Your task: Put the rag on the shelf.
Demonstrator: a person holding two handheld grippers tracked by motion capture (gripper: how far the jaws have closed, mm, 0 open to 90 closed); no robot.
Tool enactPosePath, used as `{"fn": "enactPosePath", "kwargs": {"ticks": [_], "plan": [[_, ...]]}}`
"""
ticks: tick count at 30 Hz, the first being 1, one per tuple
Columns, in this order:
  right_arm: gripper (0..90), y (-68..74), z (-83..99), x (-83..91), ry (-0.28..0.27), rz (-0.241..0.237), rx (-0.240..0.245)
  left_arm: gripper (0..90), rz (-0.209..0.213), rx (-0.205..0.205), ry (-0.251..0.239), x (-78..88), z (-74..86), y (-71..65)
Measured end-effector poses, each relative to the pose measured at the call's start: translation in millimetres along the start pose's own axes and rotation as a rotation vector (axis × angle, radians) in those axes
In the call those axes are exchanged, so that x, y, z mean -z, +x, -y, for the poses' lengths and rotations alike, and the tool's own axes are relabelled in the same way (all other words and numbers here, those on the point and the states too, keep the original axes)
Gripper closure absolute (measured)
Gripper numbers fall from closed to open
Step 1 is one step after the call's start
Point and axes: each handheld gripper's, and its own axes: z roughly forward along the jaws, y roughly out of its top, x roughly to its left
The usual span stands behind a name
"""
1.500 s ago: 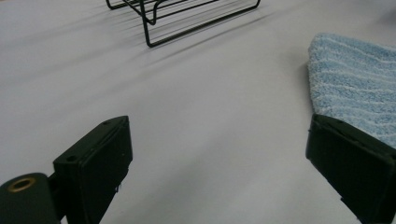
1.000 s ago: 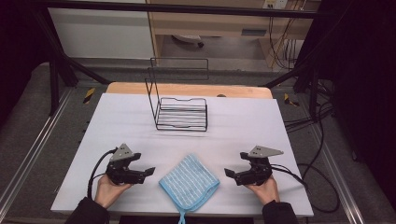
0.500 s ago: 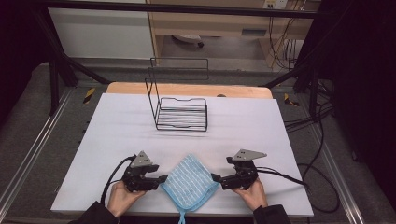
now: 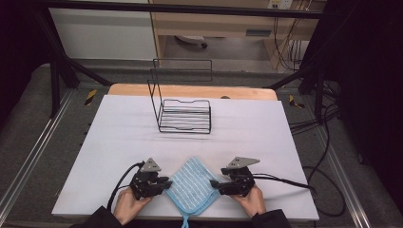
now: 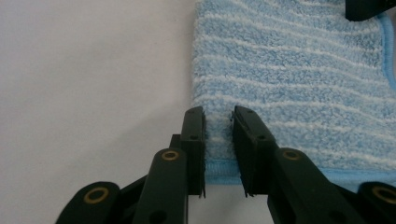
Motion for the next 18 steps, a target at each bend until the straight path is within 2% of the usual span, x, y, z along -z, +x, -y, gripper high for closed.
{"fn": "enactPosePath", "kwargs": {"ticks": [6, 12, 18], "plan": [[55.1, 2.5, 3.1, -3.1, 0.018, -0.023, -0.027, 76.8, -0.034, -0.008, 0.01, -2.2, 0.0, -6.3], [62.5, 2.1, 3.4, -5.9, 0.042, -0.048, -0.047, 78.7, -0.024, 0.023, 0.016, -2.4, -0.3, -5.0], [70.7, 0.4, 2.3, -9.2, 0.056, -0.072, -0.067, 80.4, -0.027, 0.026, 0.017, -2.4, -0.5, -5.7]]}}
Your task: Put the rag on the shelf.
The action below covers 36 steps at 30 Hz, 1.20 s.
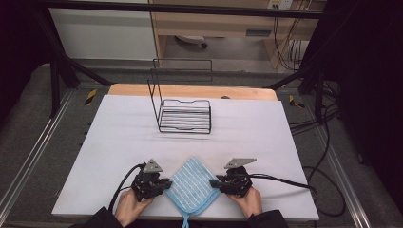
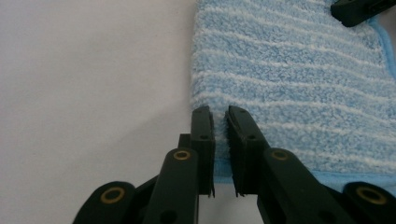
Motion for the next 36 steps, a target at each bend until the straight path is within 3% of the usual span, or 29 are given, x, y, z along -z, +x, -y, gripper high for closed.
{"fn": "enactPosePath", "kwargs": {"ticks": [4, 10, 19, 28, 36], "plan": [[80.5, -2.3, -2.9, -0.4, 0.003, -0.039, 0.003, 81.9, -0.004, -0.007, -0.002, 1.3, 0.4, -0.4], [82.9, -7.7, -12.9, 2.6, 0.008, -0.069, -0.002, 82.6, -0.015, -0.014, -0.016, 2.8, 1.1, -2.3], [83.1, -14.6, -38.4, 1.6, -0.01, -0.01, 0.068, 82.5, -0.059, -0.002, -0.062, 2.2, 1.6, -7.3], [83.2, -20.4, -65.6, -20.2, -0.004, 0.031, 0.147, 82.5, -0.099, 0.04, -0.078, 1.6, 4.2, -12.8], [82.4, -22.6, -76.4, -37.1, 0.006, 0.051, 0.187, 79.6, -0.132, 0.032, -0.083, 0.8, 6.5, -17.1]]}}
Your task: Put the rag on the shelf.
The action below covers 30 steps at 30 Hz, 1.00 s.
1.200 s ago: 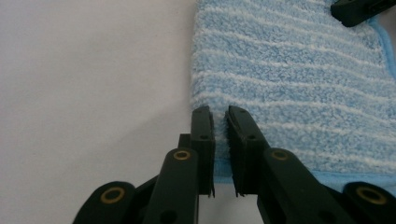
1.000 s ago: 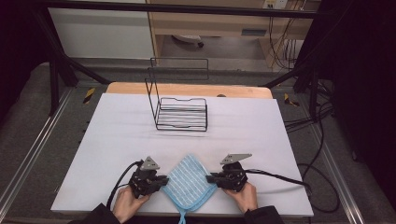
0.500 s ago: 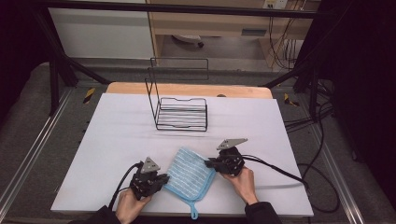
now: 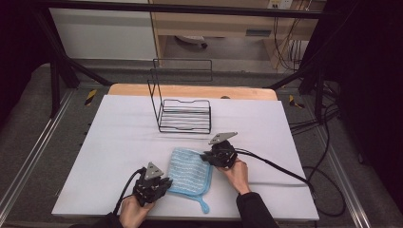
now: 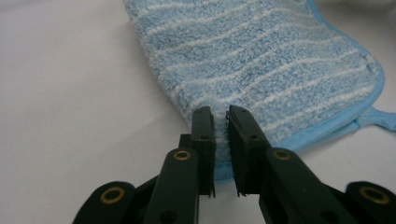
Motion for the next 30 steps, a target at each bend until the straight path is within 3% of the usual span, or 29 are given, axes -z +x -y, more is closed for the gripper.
{"fn": "enactPosePath", "kwargs": {"ticks": [4, 5, 6, 7, 10, 13, 14, 16, 18, 23, 24, 25, 26, 30], "plan": [[77.0, -0.3, 3.3, -5.1, -0.003, 0.014, -0.005, 75.8, -0.001, -0.008, -0.003, 1.4, -0.6, 1.9], [66.6, 2.6, 4.8, -2.6, -0.025, 0.035, -0.015, 72.8, -0.003, -0.019, -0.005, 2.2, -0.9, 2.8], [66.6, 2.6, 4.8, -2.6, -0.025, 0.035, -0.015, 72.8, -0.002, -0.027, -0.009, 3.1, -1.3, 3.6], [56.1, 6.3, 6.0, 4.2, -0.064, 0.04, -0.021, 70.3, -0.002, -0.032, -0.012, 4.3, -1.8, 4.8], [48.9, 12.3, 6.3, 14.1, -0.085, 0.037, -0.028, 65.8, -0.012, -0.061, -0.027, 9.2, -3.4, 9.7], [41.5, 25.8, 13.7, 30.3, -0.119, 0.012, -0.02, 61.4, -0.032, -0.071, -0.047, 13.4, -4.4, 15.4], [39.5, 36.1, 22.1, 39.1, -0.142, 0.0, -0.018, 59.1, -0.026, -0.07, -0.05, 15.2, -4.7, 18.6], [38.3, 41.4, 26.0, 42.9, -0.137, -0.006, -0.018, 58.5, -0.021, -0.068, -0.049, 15.4, -4.7, 19.6], [35.2, 54.3, 38.8, 50.3, -0.118, -0.029, -0.02, 58.9, 0.013, -0.07, -0.044, 14.5, -4.7, 20.4], [36.5, 63.6, 54.1, 53.5, -0.103, -0.053, -0.058, 64.1, 0.071, -0.063, 0.001, 4.6, -4.9, 18.8], [43.3, 67.4, 59.9, 51.9, -0.063, -0.06, -0.056, 69.8, 0.087, -0.05, 0.009, 2.6, -4.7, 19.5], [43.3, 67.4, 59.9, 51.9, -0.063, -0.06, -0.056, 69.8, 0.098, -0.04, 0.017, 1.4, -4.5, 20.8], [49.7, 70.0, 64.2, 48.2, -0.012, -0.118, -0.065, 75.5, 0.113, -0.026, 0.02, 0.5, -4.2, 21.8], [52.0, 76.2, 69.7, 42.7, -0.003, -0.127, -0.081, 79.6, 0.116, -0.009, 0.022, -1.4, -3.1, 21.2]]}}
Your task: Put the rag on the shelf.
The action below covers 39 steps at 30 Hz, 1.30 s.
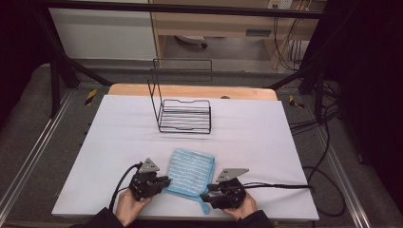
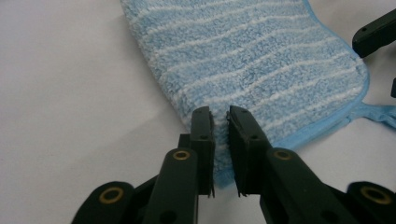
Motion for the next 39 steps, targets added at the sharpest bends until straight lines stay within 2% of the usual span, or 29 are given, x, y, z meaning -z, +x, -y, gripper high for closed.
{"fn": "enactPosePath", "kwargs": {"ticks": [4, 7, 10, 11, 13, 14, 17, 20, 22, 26, 27, 28, 31, 34, 36, 37, 38, 39], "plan": [[54.1, 2.6, 3.7, -2.5, -0.006, 0.016, -0.002, 81.6, -0.013, 0.0, 0.002, -1.7, 0.9, -2.7], [57.8, 5.2, 6.9, -5.4, 0.014, -0.003, 0.002, 83.3, -0.015, 0.014, 0.005, -2.0, 0.9, -3.5], [67.9, 5.8, 8.2, -6.9, 0.027, -0.015, 0.0, 84.8, -0.019, 0.021, 0.007, -1.5, 0.3, -4.2], [74.4, 6.5, 9.7, -9.0, 0.025, -0.048, 0.011, 85.4, -0.019, 0.024, 0.007, -1.3, 0.2, -4.4], [80.3, 8.5, 10.8, -11.1, 0.019, -0.05, 0.014, 85.5, -0.02, 0.029, 0.007, -1.2, 0.1, -4.5], [80.3, 8.5, 10.8, -11.1, 0.019, -0.05, 0.014, 85.5, -0.019, 0.033, 0.006, -1.1, 0.1, -4.4], [87.7, 9.8, 10.0, -11.6, 0.033, -0.053, 0.012, 85.5, -0.02, 0.038, 0.006, -0.5, 0.0, -4.3], [90.0, 9.1, 8.7, -10.4, 0.041, -0.059, 0.01, 85.6, -0.02, 0.041, 0.007, 0.3, 0.0, -4.6], [90.0, 7.4, 6.2, -6.5, 0.053, -0.046, 0.027, 85.5, -0.026, 0.04, 0.004, 1.4, 0.0, -5.2], [90.0, 5.5, 2.4, 0.4, 0.048, -0.032, 0.043, 85.5, -0.009, 0.061, -0.004, 1.9, 0.8, -9.2], [90.0, 3.8, 0.1, 7.1, 0.045, -0.014, 0.051, 85.4, -0.003, 0.066, -0.005, 1.8, 1.0, -10.7], [90.0, 1.7, -0.5, 10.8, 0.044, 0.001, 0.057, 85.4, -0.016, 0.066, -0.005, 2.1, 1.2, -12.7], [90.0, -5.8, 1.4, 20.5, 0.048, 0.032, 0.046, 85.3, -0.024, 0.069, -0.011, 2.5, 1.7, -17.3], [90.0, -9.4, 3.5, 22.8, 0.047, 0.032, 0.032, 85.3, -0.029, 0.073, -0.015, 2.5, 2.3, -20.2], [90.0, -7.7, 5.2, 17.9, 0.019, -0.007, 0.012, 85.4, -0.033, 0.072, -0.012, 2.2, 2.3, -19.8], [90.0, -7.7, 5.2, 17.9, 0.019, -0.007, 0.012, 85.4, -0.034, 0.076, -0.009, 2.3, 2.2, -19.0], [81.9, -4.8, 6.0, 12.0, 0.007, -0.039, -0.002, 85.4, -0.032, 0.079, -0.008, 2.3, 2.3, -18.3], [80.3, -3.0, 6.6, 9.0, 0.012, -0.038, 0.002, 85.4, -0.033, 0.075, -0.006, 2.2, 2.3, -17.7]]}}
